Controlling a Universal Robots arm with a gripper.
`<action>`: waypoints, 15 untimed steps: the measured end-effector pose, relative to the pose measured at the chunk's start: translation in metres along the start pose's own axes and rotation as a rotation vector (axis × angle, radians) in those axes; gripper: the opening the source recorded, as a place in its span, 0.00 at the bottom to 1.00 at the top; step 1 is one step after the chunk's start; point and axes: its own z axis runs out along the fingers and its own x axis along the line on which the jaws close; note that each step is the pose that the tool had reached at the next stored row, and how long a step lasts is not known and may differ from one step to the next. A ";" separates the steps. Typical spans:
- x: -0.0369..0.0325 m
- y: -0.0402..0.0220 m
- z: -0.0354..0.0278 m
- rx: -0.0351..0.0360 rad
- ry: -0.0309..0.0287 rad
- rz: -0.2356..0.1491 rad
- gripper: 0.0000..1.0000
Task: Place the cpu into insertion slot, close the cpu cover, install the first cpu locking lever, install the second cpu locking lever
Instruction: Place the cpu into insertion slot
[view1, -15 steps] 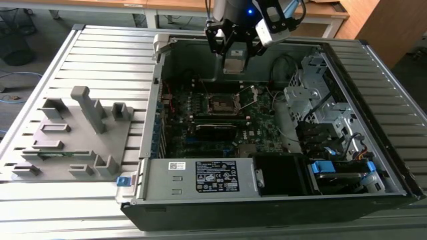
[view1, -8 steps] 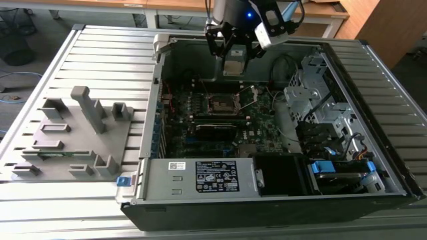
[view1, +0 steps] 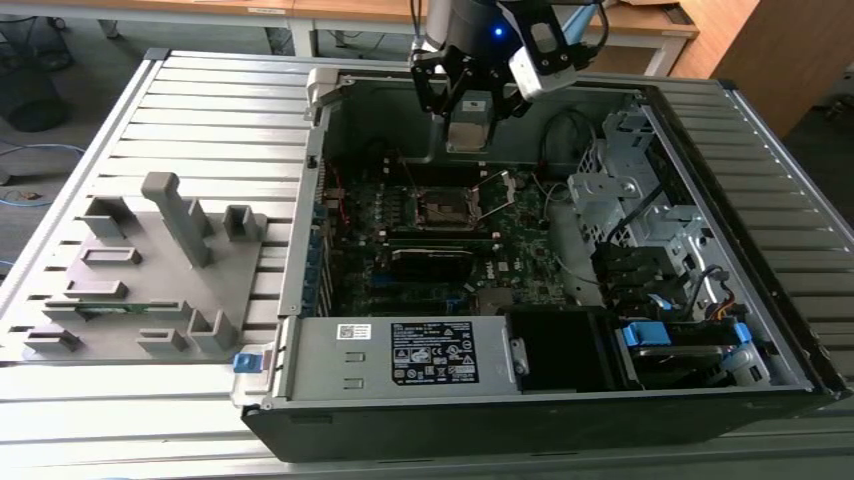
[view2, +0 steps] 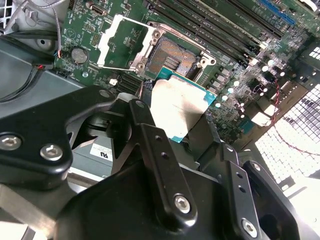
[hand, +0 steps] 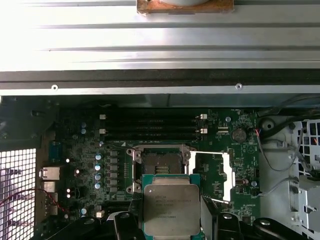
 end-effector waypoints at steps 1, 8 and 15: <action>0.0000 0.0000 0.0001 -0.0001 -0.0001 0.000 0.54; 0.0000 -0.0001 0.0011 0.0008 -0.0001 0.000 0.54; 0.0000 -0.0001 0.0015 0.0016 -0.0001 0.000 0.54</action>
